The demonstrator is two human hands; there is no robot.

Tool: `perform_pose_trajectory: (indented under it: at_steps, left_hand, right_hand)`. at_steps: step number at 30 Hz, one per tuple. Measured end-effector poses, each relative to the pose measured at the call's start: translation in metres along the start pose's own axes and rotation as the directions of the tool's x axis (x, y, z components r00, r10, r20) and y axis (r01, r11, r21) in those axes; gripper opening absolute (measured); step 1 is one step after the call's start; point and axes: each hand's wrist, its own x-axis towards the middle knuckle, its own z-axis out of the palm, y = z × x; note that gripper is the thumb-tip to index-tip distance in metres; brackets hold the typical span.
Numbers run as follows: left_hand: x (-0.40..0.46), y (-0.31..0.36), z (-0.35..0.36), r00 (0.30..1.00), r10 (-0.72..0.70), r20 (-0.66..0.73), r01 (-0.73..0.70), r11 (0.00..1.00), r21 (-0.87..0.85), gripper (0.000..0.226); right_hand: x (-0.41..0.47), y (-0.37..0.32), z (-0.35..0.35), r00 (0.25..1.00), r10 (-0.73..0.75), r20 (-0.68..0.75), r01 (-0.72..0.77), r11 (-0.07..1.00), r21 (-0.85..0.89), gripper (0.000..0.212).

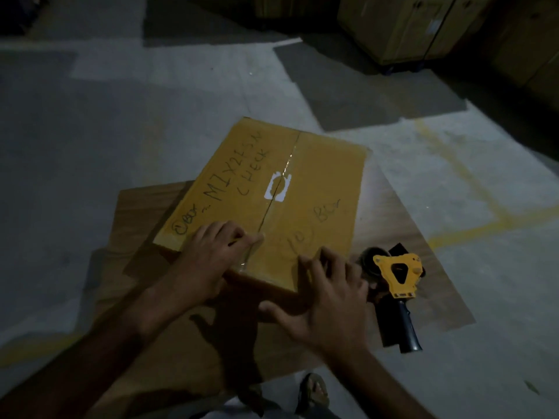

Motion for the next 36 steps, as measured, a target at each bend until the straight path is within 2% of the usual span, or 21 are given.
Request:
perform_pose_trajectory:
  at_steps: [2,4,6,7,9,11,13,15,18,20,23,26,29,33,36]
  left_hand:
    - [-0.014,-0.018,-0.006,0.995,-0.074,0.061,0.080,0.991,-0.103,0.118]
    - [-0.030,-0.029,-0.010,0.987,-0.110,0.120,0.134,0.966,-0.219,0.121]
    - [-0.041,-0.034,-0.010,0.978,-0.067,0.195,0.096,0.986,-0.139,0.118]
    - [-0.045,-0.033,-0.009,0.973,-0.059,0.222,0.089,0.988,-0.125,0.118]
    - [-0.047,-0.026,-0.008,0.964,-0.089,0.249,0.130,0.980,-0.153,0.130]
    - [-0.043,-0.012,-0.005,0.958,-0.168,0.232,0.214,0.958,-0.191,0.146]
    - [-0.033,0.007,0.003,0.935,-0.316,0.162,0.349,0.903,-0.251,0.151]
    - [-0.018,0.029,0.010,0.891,-0.446,0.091,0.451,0.839,-0.306,0.156]
    - [0.002,0.054,0.017,0.872,-0.485,0.062,0.485,0.840,-0.244,0.159]
    - [0.009,0.056,0.017,0.876,-0.478,0.068,0.481,0.850,-0.216,0.156]
    - [0.009,0.050,0.016,0.895,-0.434,0.103,0.446,0.878,-0.177,0.167]
    - [0.009,0.055,0.017,0.901,-0.404,0.159,0.427,0.890,-0.157,0.177]
    - [0.013,0.061,0.016,0.892,-0.406,0.199,0.434,0.892,-0.128,0.173]
    - [-0.002,0.016,0.008,0.906,-0.317,0.282,0.351,0.933,-0.078,0.170]
    - [-0.019,-0.037,-0.009,0.896,-0.228,0.382,0.289,0.951,-0.112,0.173]
  right_hand:
    - [-0.014,-0.024,0.007,0.992,-0.117,-0.053,0.121,0.989,0.082,0.085]
    - [-0.011,-0.043,0.008,0.964,-0.262,-0.040,0.265,0.950,0.167,0.061]
    - [0.011,-0.056,0.006,0.926,-0.376,0.014,0.354,0.883,0.309,0.039]
    - [0.026,-0.061,0.006,0.899,-0.438,0.029,0.403,0.849,0.342,0.036]
    - [0.062,-0.067,0.011,0.823,-0.564,0.066,0.534,0.808,0.251,0.046]
    - [0.099,-0.068,0.017,0.762,-0.613,0.206,0.590,0.790,0.168,0.054]
    - [0.129,-0.061,0.022,0.747,-0.602,0.283,0.590,0.796,0.135,0.056]
    - [0.151,-0.052,0.024,0.776,-0.568,0.274,0.565,0.819,0.096,0.057]
    - [0.172,-0.041,0.025,0.833,-0.490,0.256,0.504,0.863,0.011,0.059]
    - [0.189,-0.032,0.024,0.857,-0.438,0.269,0.466,0.884,-0.046,0.061]
    - [0.216,-0.016,0.018,0.900,-0.343,0.269,0.391,0.908,-0.149,0.069]
    - [0.237,-0.007,0.010,0.952,-0.202,0.230,0.249,0.948,-0.196,0.103]
    - [0.257,0.006,0.001,0.976,-0.084,0.203,0.123,0.974,-0.190,0.128]
    - [0.267,0.020,-0.015,0.964,0.024,0.265,-0.006,0.998,-0.070,0.112]
    - [0.241,0.010,-0.008,0.976,0.049,0.210,-0.053,0.999,0.012,0.110]
